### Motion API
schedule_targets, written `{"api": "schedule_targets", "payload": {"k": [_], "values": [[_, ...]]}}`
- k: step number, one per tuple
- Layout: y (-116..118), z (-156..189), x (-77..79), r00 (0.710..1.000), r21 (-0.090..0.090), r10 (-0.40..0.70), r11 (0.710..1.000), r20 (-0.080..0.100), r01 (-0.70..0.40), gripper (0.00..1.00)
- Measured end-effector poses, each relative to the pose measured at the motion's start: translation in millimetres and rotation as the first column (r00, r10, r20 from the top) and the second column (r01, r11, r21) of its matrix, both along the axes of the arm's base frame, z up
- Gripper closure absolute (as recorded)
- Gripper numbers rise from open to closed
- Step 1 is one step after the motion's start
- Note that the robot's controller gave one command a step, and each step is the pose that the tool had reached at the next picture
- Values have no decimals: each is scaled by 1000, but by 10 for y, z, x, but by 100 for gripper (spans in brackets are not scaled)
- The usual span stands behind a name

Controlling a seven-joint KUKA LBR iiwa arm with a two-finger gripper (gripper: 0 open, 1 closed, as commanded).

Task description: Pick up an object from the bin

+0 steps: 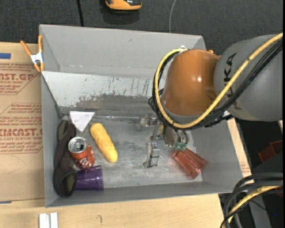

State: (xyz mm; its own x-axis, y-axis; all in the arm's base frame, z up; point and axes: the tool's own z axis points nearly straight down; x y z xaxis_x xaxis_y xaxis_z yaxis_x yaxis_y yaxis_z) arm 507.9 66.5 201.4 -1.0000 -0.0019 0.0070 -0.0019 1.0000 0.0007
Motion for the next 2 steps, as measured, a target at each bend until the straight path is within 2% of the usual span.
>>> {"api": "schedule_targets", "payload": {"k": [1,2], "values": [[-4,46,16,1000,1,-1,1000,8,1,0],[273,-548,58,994,1,-111,994,11,111,0]]}}
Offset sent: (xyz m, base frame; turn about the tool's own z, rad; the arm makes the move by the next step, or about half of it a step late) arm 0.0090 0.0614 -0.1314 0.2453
